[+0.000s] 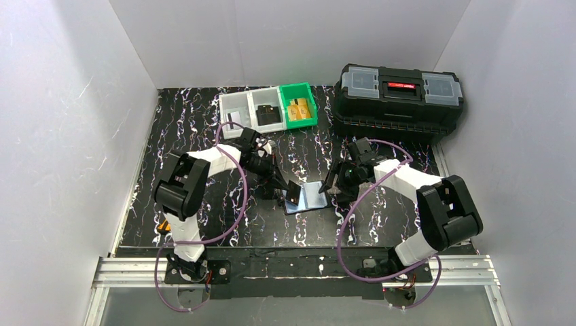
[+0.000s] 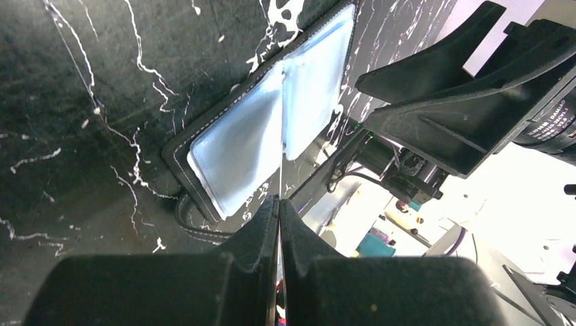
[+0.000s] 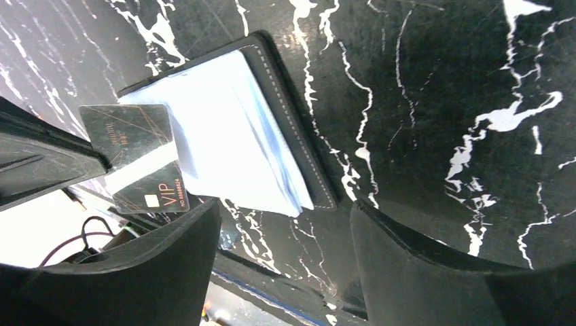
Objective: Take the credit cards out of the card holder
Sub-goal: Remove the credit card from the card holder, then place the credit card in the storage box.
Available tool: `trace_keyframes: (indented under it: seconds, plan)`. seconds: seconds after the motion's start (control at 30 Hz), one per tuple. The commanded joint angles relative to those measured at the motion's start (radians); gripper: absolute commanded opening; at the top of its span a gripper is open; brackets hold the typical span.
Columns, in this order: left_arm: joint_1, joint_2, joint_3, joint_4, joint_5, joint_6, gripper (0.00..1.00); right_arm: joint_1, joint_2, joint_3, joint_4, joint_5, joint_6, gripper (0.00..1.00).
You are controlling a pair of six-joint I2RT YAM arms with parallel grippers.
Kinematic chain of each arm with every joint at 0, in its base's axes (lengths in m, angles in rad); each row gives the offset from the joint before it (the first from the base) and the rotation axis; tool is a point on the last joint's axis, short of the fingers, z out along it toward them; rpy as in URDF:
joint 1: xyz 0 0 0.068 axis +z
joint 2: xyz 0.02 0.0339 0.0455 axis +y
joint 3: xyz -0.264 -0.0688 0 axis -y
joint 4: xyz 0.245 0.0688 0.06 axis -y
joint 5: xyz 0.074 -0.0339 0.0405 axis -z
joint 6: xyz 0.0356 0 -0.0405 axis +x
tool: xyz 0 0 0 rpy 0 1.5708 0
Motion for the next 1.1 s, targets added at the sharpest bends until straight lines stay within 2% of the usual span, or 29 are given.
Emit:
trace_keyframes:
  seconds: [0.0,0.17,0.3,0.4,0.53,0.6,0.7,0.9,1.07]
  plan:
    - [0.016,-0.083,-0.023,-0.023,0.013,0.003,0.00,0.013,-0.037,0.022,0.043,-0.036,0.025,0.79]
    - [0.031,-0.114,-0.045,-0.002,0.024,-0.016,0.00,0.028,-0.023,0.020,0.097,-0.090,0.062,0.80]
    - [0.038,-0.134,-0.071,0.078,0.071,-0.087,0.00,0.034,-0.016,0.005,0.188,-0.169,0.121,0.81]
    - [0.041,-0.153,-0.120,0.212,0.126,-0.197,0.00,0.035,-0.008,-0.009,0.282,-0.237,0.204,0.78]
    - [0.044,-0.178,-0.183,0.469,0.168,-0.413,0.00,0.034,-0.021,-0.026,0.401,-0.286,0.301,0.69]
    - [0.046,-0.180,-0.207,0.612,0.180,-0.509,0.00,0.035,-0.032,-0.027,0.440,-0.296,0.333,0.67]
    - [0.047,-0.176,-0.223,0.742,0.185,-0.615,0.00,0.034,-0.040,-0.018,0.464,-0.303,0.362,0.67]
    - [0.047,-0.159,-0.224,0.859,0.190,-0.710,0.00,0.034,-0.042,-0.002,0.475,-0.310,0.385,0.62]
    - [0.046,-0.153,-0.226,0.884,0.196,-0.728,0.00,0.034,-0.046,-0.005,0.509,-0.327,0.426,0.51]
